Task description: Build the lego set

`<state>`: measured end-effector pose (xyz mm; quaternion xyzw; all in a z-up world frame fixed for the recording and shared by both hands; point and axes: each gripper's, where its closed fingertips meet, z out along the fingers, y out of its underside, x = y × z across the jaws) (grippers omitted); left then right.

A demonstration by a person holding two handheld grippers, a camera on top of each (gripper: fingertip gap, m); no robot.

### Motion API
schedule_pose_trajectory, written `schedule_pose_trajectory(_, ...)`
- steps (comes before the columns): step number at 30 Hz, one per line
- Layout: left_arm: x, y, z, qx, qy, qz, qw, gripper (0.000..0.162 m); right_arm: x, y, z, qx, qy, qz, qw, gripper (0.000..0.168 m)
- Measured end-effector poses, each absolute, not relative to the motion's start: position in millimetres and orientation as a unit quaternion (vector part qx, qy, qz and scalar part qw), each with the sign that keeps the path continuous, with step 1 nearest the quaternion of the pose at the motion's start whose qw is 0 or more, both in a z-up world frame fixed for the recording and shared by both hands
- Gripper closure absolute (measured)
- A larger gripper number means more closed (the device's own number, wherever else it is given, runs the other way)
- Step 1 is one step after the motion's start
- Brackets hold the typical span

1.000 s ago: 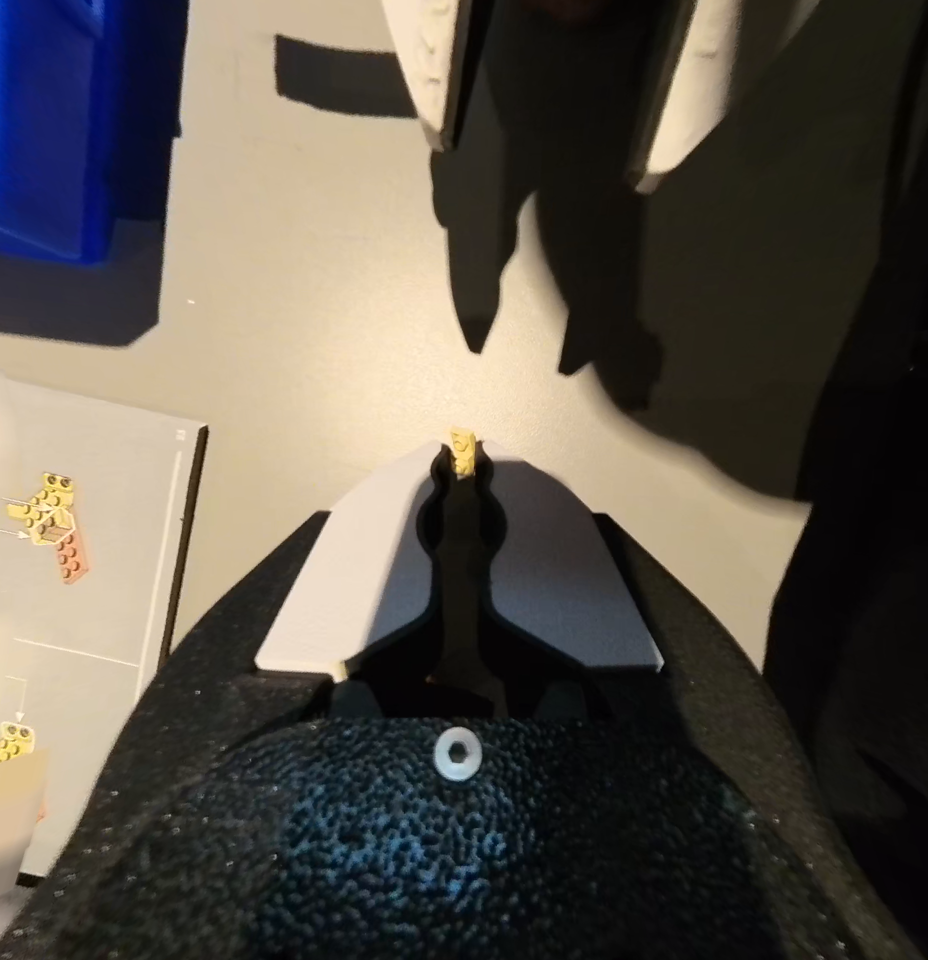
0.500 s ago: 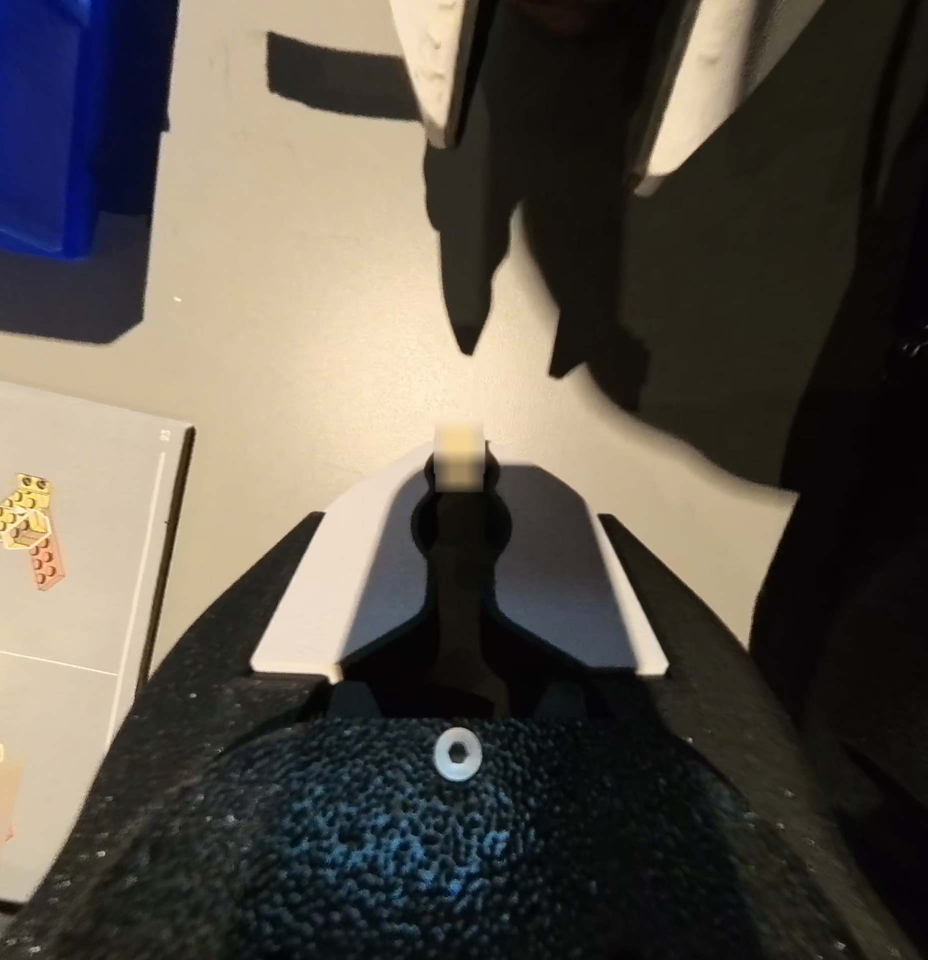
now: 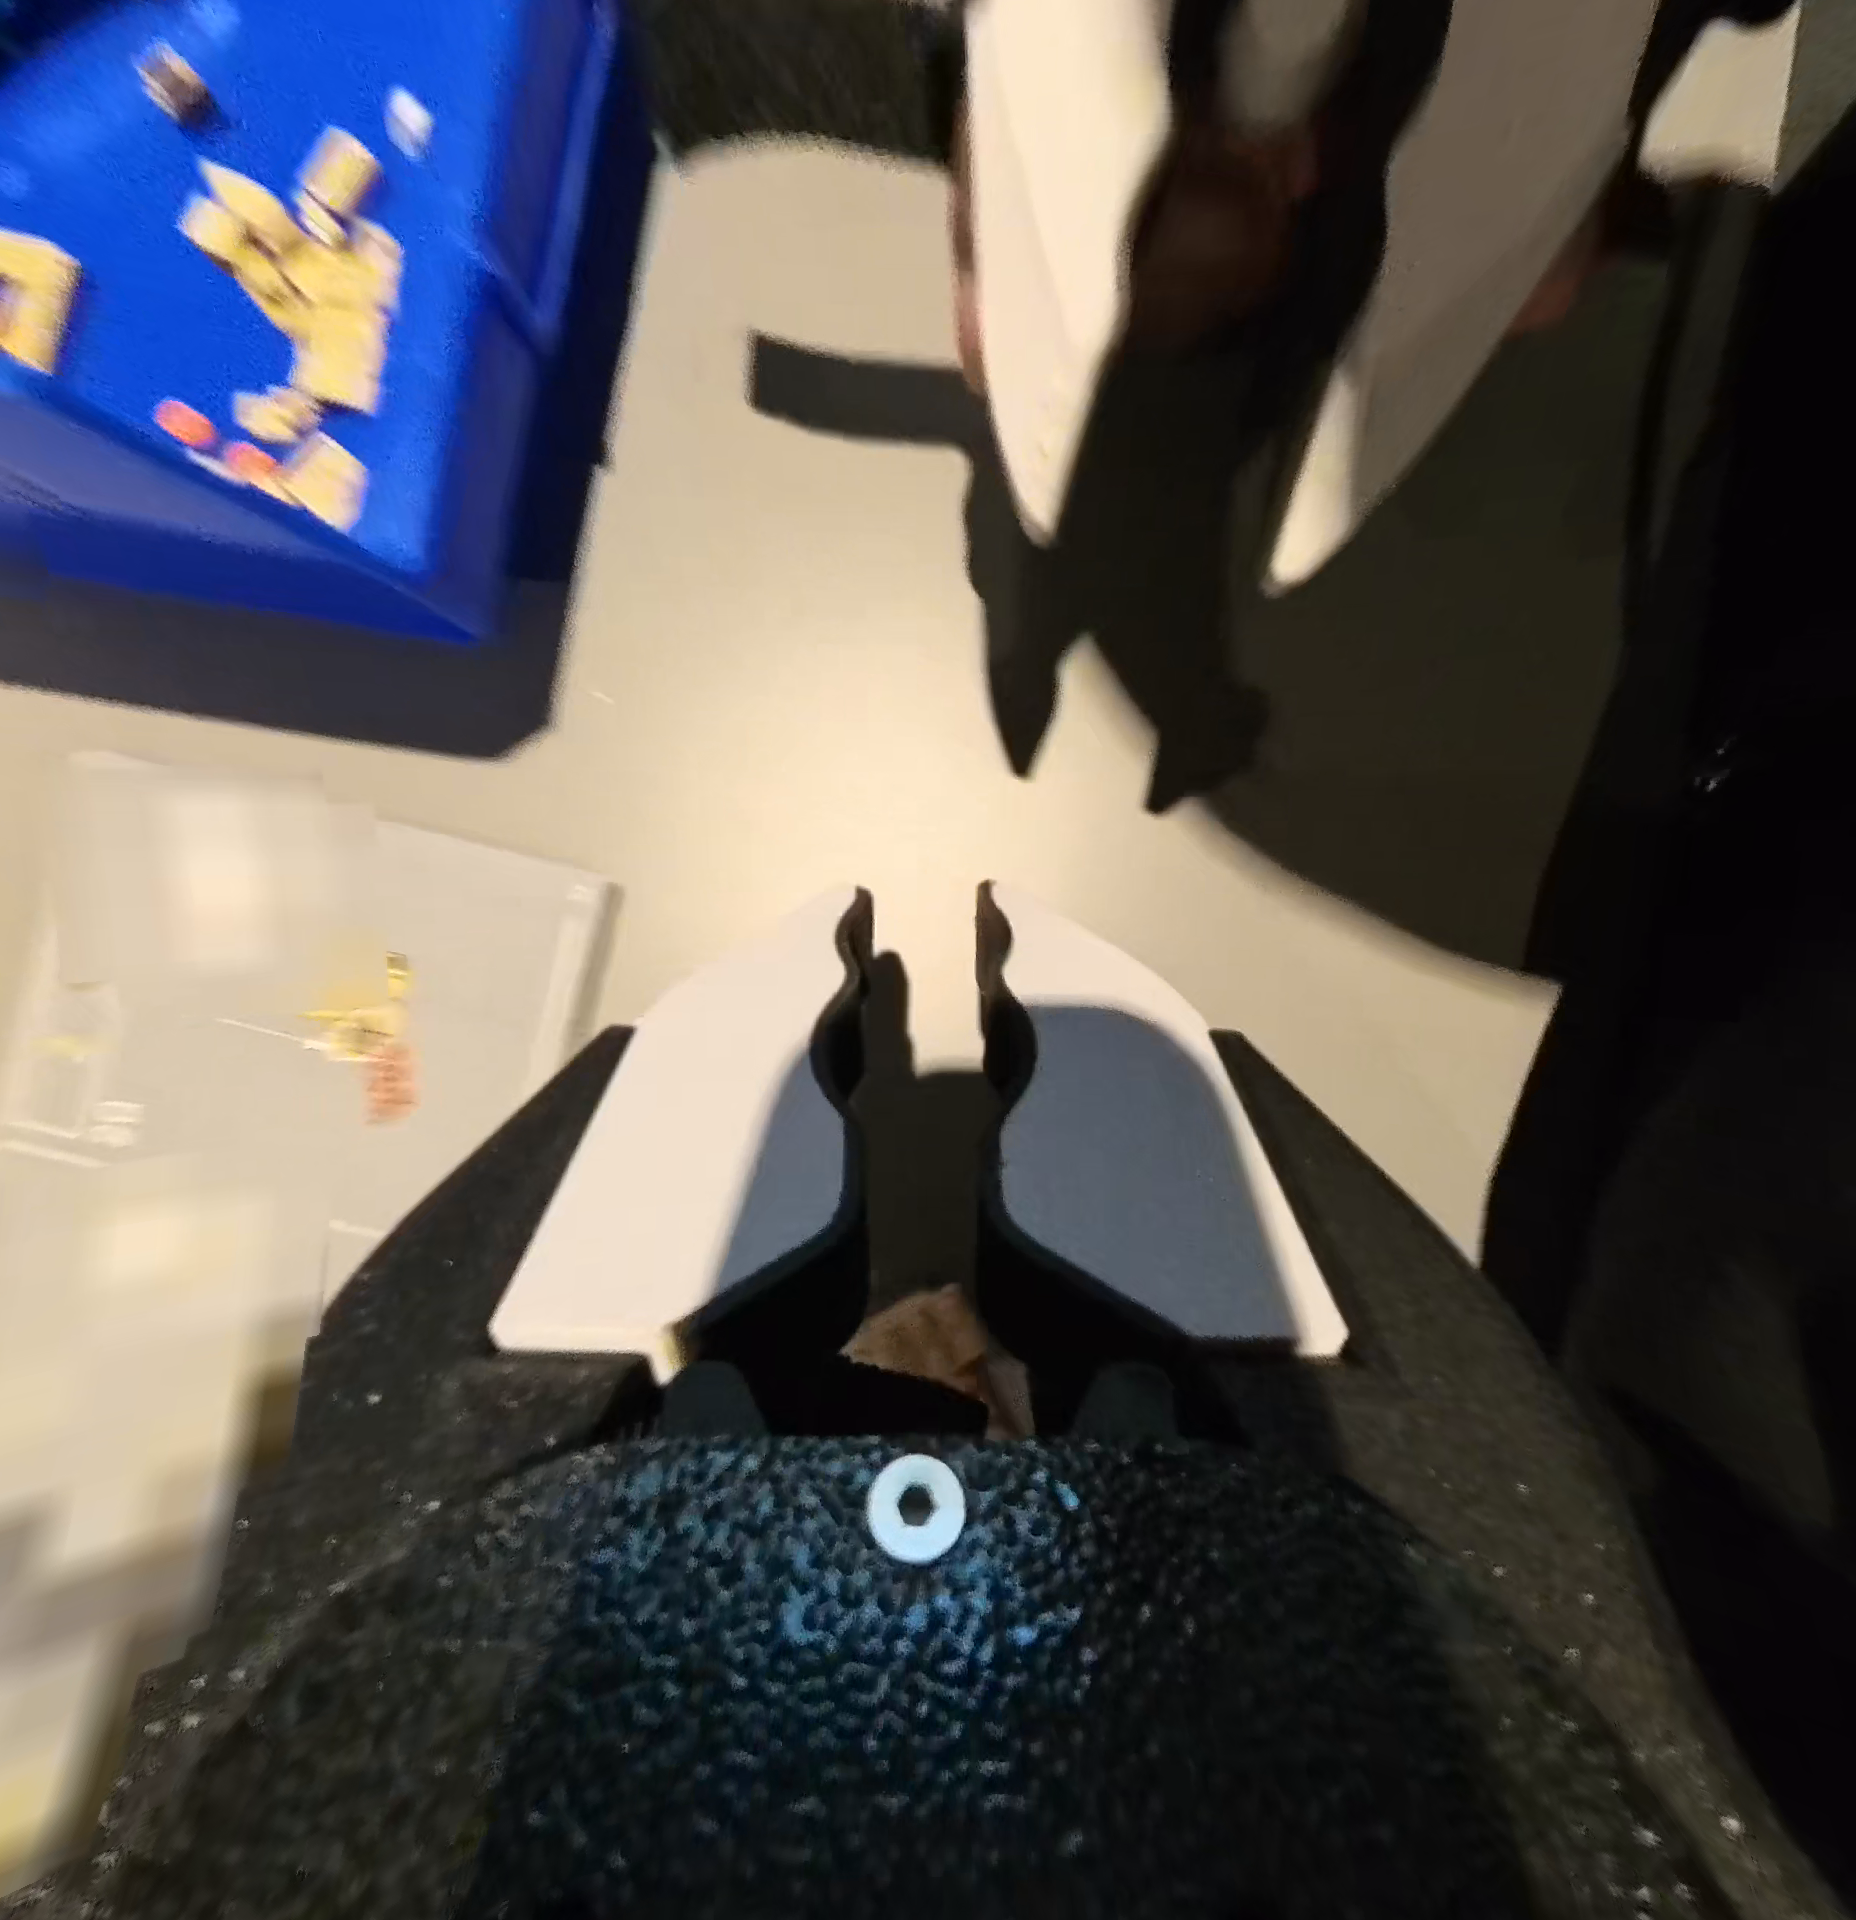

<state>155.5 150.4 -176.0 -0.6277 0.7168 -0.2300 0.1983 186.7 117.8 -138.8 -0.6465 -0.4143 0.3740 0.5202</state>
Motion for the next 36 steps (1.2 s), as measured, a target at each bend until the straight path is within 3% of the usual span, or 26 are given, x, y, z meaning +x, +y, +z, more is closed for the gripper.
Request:
schedule_pose_trajectory(12, 214.0, 220.0, -104.8, -0.55, 0.776, -0.185, 0.249, 0.142, 186.7, 117.0, -138.7, -0.646, -0.415, 0.378, 0.518, 0.141)
schedule_pose_trajectory(36, 287.9, 273.0, -129.2, -0.48, 0.851, -0.127, 0.172, 0.141, 188.4, 117.8, -138.1, -0.647, -0.41, 0.388, 0.513, 0.141)
